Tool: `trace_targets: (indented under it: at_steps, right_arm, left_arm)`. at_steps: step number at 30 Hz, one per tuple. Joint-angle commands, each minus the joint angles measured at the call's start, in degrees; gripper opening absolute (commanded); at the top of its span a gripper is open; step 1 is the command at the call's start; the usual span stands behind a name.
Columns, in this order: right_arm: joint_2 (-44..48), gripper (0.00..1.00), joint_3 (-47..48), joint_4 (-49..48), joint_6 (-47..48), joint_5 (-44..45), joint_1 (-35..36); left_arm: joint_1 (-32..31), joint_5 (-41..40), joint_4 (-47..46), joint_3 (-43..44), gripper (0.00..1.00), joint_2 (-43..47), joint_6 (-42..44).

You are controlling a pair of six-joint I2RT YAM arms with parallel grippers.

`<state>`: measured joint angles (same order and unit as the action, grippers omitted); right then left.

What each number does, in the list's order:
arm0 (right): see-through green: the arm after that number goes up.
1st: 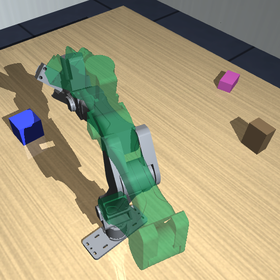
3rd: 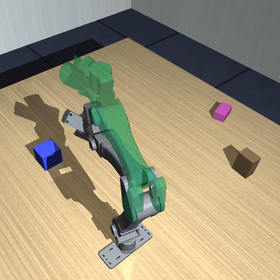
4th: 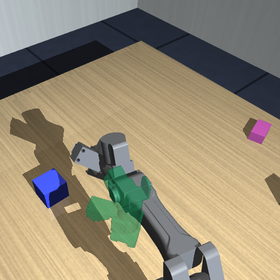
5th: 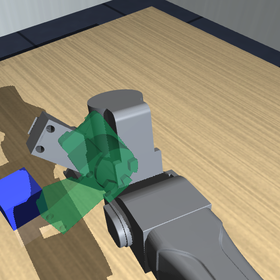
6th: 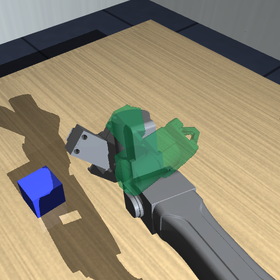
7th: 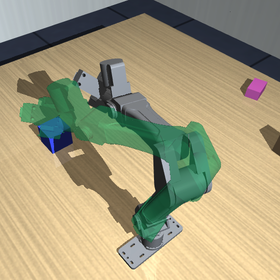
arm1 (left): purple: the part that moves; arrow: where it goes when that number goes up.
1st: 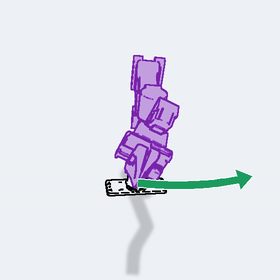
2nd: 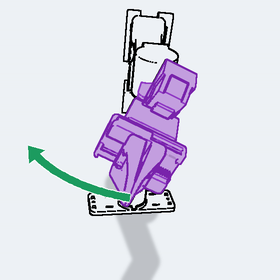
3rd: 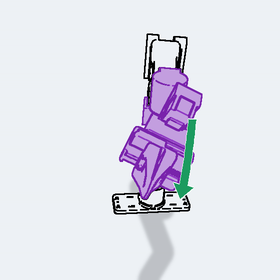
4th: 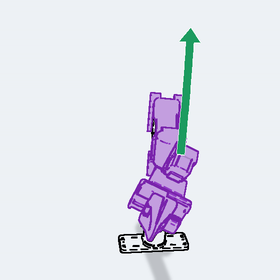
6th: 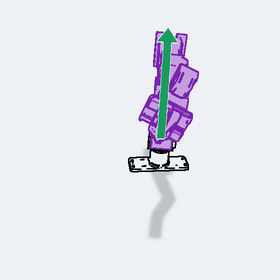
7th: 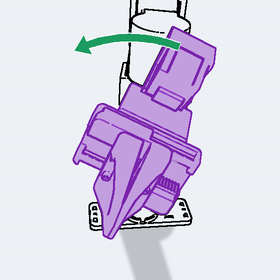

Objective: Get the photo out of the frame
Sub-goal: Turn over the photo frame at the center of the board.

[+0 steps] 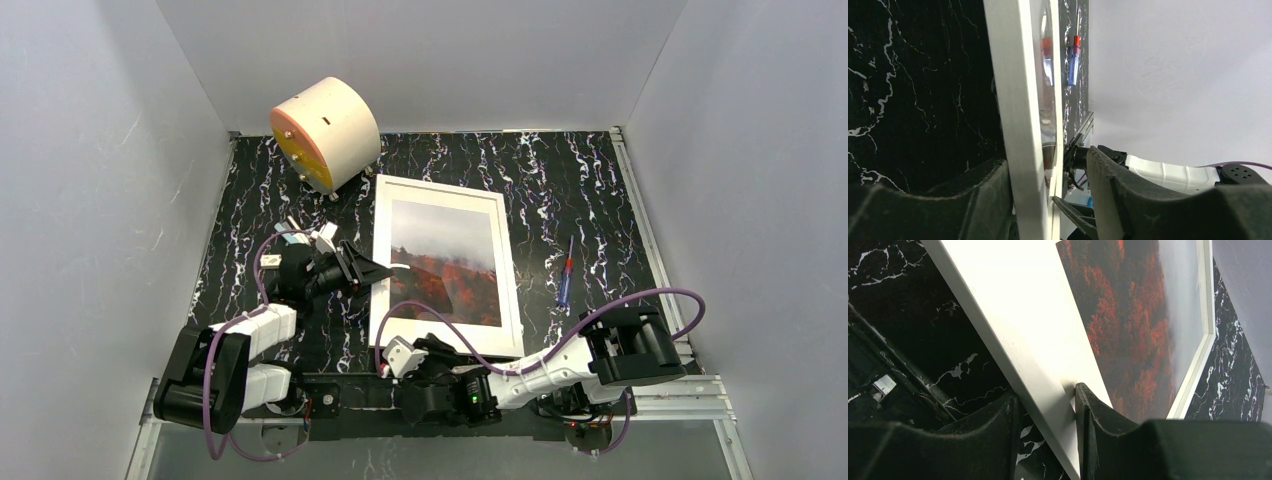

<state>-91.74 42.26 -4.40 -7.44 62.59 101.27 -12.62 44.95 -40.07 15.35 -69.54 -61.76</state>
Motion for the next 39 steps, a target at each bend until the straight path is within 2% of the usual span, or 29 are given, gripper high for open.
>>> trace_targets:
  at_steps: [1,7,9,14,17,21,31,39]
  right_arm:
    - [2.8,0.33,1.2,-7.2,-7.0,1.2,0.2]
    - [2.5,0.33,2.0,-6.6,-7.4,1.2,0.2]
    - [2.5,0.33,2.1,-6.3,-7.8,1.1,0.2]
    - [3.3,0.33,1.7,-6.5,-8.0,1.3,0.2]
    - [3.8,0.33,1.2,-6.7,-8.0,1.5,0.2]
    - [4.2,0.33,1.1,-6.6,-8.8,1.6,0.2]
    - [3.5,0.33,1.2,-7.2,-8.7,1.5,0.2]
    - [3.2,0.33,1.3,-8.0,-8.2,1.0,0.2]
  left_arm:
    - [-0.5,1.6,-1.9,-0.2,0.45,1.2,0.1]
    - [-0.5,0.9,-1.7,-0.1,0.31,1.3,0.9]
    - [-0.5,0.8,-1.2,0.1,0.3,1.2,1.4]
    - [-0.5,0.3,1.5,1.0,0.37,1.3,3.2]
    - [-0.5,-0.2,2.0,1.5,0.47,1.1,3.4]
    - [-0.5,-0.7,2.0,1.8,0.52,0.2,3.8]
    - [-1.4,-1.8,1.1,3.4,0.54,-2.7,4.1]
    - [-1.6,-1.7,-0.8,4.5,0.51,-3.2,3.0]
